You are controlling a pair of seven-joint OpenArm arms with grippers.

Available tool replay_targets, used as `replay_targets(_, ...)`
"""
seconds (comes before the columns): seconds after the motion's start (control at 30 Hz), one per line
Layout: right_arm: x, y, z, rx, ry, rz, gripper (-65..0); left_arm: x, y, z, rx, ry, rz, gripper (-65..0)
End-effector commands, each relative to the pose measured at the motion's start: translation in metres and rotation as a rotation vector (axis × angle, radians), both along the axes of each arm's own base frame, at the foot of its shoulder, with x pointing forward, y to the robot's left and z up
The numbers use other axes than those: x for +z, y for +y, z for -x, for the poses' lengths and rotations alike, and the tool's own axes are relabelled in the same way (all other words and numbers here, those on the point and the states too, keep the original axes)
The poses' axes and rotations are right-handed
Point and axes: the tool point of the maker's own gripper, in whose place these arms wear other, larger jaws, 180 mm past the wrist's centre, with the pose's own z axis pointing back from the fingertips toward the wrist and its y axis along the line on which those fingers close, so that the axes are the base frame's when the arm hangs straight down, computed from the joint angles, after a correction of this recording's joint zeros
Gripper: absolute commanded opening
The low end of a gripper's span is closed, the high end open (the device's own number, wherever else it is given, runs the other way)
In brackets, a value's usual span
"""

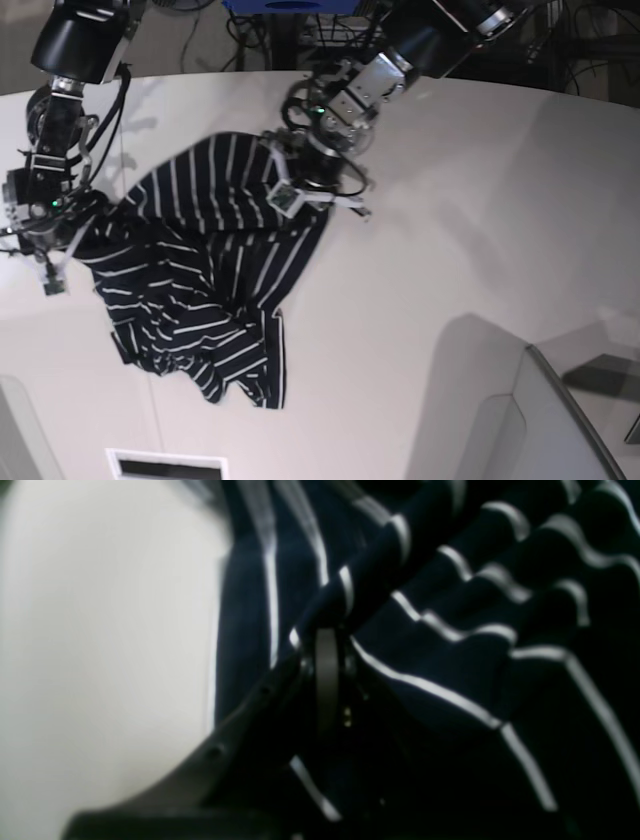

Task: Layout the t-shirt on the table in an organized manner, then fold the t-shirt properly
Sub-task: 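Hold the shirt with both grippers and spread them apart, lowering it onto the table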

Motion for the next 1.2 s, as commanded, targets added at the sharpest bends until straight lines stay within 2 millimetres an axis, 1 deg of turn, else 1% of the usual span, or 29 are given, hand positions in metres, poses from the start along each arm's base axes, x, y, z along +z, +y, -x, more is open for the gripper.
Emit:
replay_targets(0.0, 0.014, -0.017, -0.008, -0.039, -0.045, 0.027, -64.7, -0.056, 0.063, 0.049, 0.15, 0.297, -0.139, -65.0)
replay_targets(0.03, 0.013, -0.028, -0.004, -0.081, -0.047, 0.018, -64.7, -0.057, 0.076, 0.053, 0.189, 0.305, -0.135, -65.0)
replay_targets(0.1, 0.013, -0.043, 0.001, -0.145, -0.054, 0.003, -64.7, -0.054, 0.106, 0.055, 0.282, 0.306, -0.122, -65.0)
replay_targets(0.2, 0.019, -0.067, 0.009, -0.212, -0.07, 0.014, -64.7, -0.049, 0.14, 0.061, 0.365, 0.294, -0.127, -65.0)
replay_targets(0.23, 0.017, -0.072, 0.012, -0.23, -0.065, 0.012, -64.7, -0.047, 0.15, 0.064, 0.383, 0.29, -0.131, -65.0)
replay_targets(0.3, 0.017, -0.078, 0.011, -0.266, -0.077, 0.008, -64.5, -0.044, 0.168, 0.067, 0.413, 0.284, -0.14, -65.0)
replay_targets(0.33, 0.014, -0.079, 0.012, -0.284, -0.075, 0.005, -64.5, -0.043, 0.173, 0.069, 0.421, 0.282, -0.142, -65.0)
replay_targets(0.4, 0.011, -0.077, 0.012, -0.284, -0.069, 0.003, -64.7, -0.04, 0.184, 0.071, 0.427, 0.274, -0.156, -65.0)
replay_targets(0.43, 0.01, -0.073, 0.013, -0.279, -0.071, -0.002, -64.4, -0.038, 0.185, 0.074, 0.425, 0.272, -0.156, -65.0)
replay_targets(0.47, 0.008, -0.068, 0.018, -0.274, -0.061, -0.005, -64.1, -0.037, 0.184, 0.075, 0.422, 0.269, -0.15, -65.0)
replay_targets(0.5, 0.005, -0.057, 0.019, -0.235, -0.053, -0.011, -63.9, -0.034, 0.181, 0.074, 0.419, 0.263, -0.144, -65.0)
replay_targets(0.53, 0.005, -0.04, 0.021, -0.15, -0.032, -0.01, -63.3, -0.033, 0.178, 0.076, 0.416, 0.262, -0.136, -65.0)
replay_targets(0.57, 0.003, -0.017, 0.029, -0.036, 0.01, -0.013, -61.4, -0.031, 0.176, 0.077, 0.413, 0.258, -0.13, -65.0)
replay_targets(0.63, 0.005, 0.031, 0.044, 0.197, 0.08, -0.022, -55.5, -0.027, 0.17, 0.074, 0.407, 0.244, -0.116, -65.0)
replay_targets(0.67, 0.005, 0.055, 0.055, 0.306, 0.116, -0.03, -51.3, -0.025, 0.167, 0.073, 0.402, 0.242, -0.109, -65.0)
replay_targets(0.73, 0.009, 0.083, 0.068, 0.406, 0.127, -0.018, -42.0, -0.025, 0.163, 0.073, 0.4, 0.241, -0.101, -65.0)
replay_targets(0.77, 0.01, 0.098, 0.072, 0.455, 0.129, -0.022, -36.0, -0.025, 0.158, 0.072, 0.4, 0.242, -0.092, -65.0)
replay_targets(0.83, 0.011, 0.119, 0.076, 0.536, 0.122, -0.024, -23.6, -0.025, 0.155, 0.071, 0.401, 0.241, -0.085, -65.0)
replay_targets(0.9, 0.008, 0.138, 0.078, 0.59, 0.111, -0.052, -14.7, -0.025, 0.154, 0.071, 0.399, 0.241, -0.085, -65.0)
replay_targets(0.93, 0.008, 0.147, 0.079, 0.617, 0.1, -0.066, -12.8, -0.025, 0.154, 0.071, 0.398, 0.241, -0.086, -65.0)
replay_targets(1.0, 0.006, 0.162, 0.082, 0.66, 0.086, -0.092, -13.2, -0.025, 0.154, 0.071, 0.4, 0.242, -0.084, -65.0)
replay_targets(1.1, 0.007, 0.182, 0.079, 0.71, 0.046, -0.122, -16.7, -0.025, 0.154, 0.071, 0.4, 0.242, -0.084, -65.0)
replay_targets(1.17, 0.009, 0.188, 0.071, 0.689, -0.011, -0.116, -17.7, -0.025, 0.154, 0.072, 0.4, 0.243, -0.085, -65.0)
